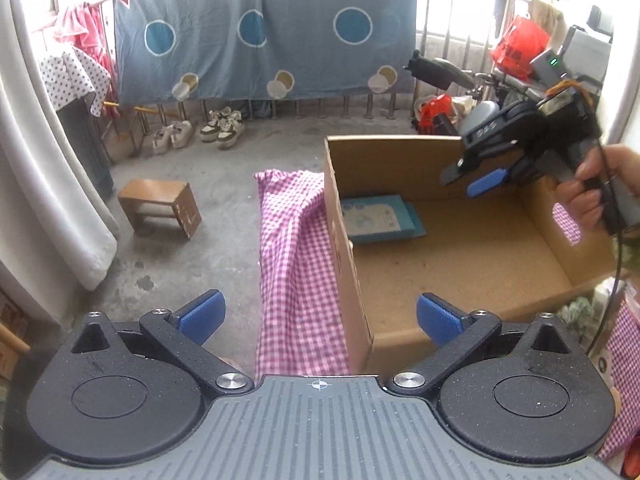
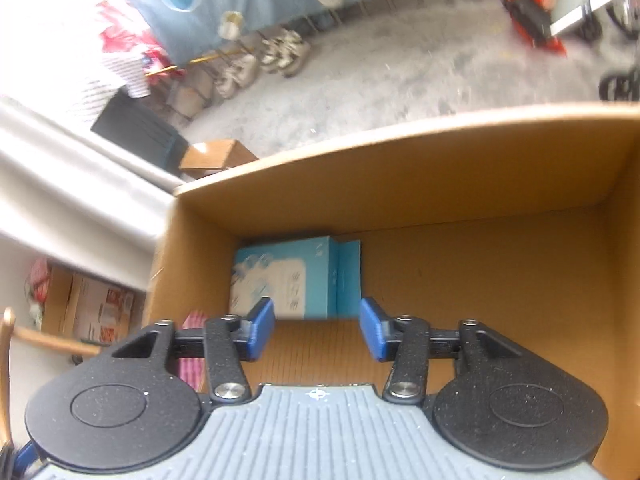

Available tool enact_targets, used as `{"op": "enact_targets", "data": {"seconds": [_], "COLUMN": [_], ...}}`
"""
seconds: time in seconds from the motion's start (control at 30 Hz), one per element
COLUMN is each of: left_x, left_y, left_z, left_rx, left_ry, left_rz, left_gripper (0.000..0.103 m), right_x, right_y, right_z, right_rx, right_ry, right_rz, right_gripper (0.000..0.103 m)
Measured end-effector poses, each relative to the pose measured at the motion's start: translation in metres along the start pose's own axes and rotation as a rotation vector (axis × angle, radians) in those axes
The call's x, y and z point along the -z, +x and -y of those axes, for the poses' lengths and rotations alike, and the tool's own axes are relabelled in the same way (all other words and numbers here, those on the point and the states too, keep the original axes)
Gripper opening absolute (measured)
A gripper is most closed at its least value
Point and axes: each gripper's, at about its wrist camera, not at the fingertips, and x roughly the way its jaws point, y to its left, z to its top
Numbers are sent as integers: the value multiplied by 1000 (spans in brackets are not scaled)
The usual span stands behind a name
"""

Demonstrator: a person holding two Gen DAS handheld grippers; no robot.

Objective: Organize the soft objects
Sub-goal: 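Move the right gripper back to the blue-and-white wet wipes pack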

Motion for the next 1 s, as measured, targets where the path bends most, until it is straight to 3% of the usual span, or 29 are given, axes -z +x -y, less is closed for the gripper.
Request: {"op": "enact_targets", "data": {"seconds": [0.2, 0.43, 0.53, 0.67, 0.87, 1.0], "left_x": [35, 68, 81, 92, 98, 98], "left_y": [-15, -18, -11, 2, 16, 23], "left_z": [-5, 21, 39, 56, 70, 73], "left_rx": [74, 172, 206, 232, 236, 261], "left_ry": [-42, 5, 58, 105, 155, 163], "left_rz": [-3, 16, 1, -27, -44, -62], "left_gripper": [103, 103, 102, 100, 91, 90], "right_x": [56, 154, 196, 237, 254, 254], "right_y": [-99, -173, -169, -137, -86, -87], "right_z": [-11, -7, 4, 15, 33, 41], "right_rx": [-40, -250, -297, -254, -227, -200], "right_ry": [-163, -178, -132, -78, 50, 59], "right_rz": [70, 178, 217, 240, 205, 224], "right_gripper": [62, 66, 65, 60, 48, 48]}}
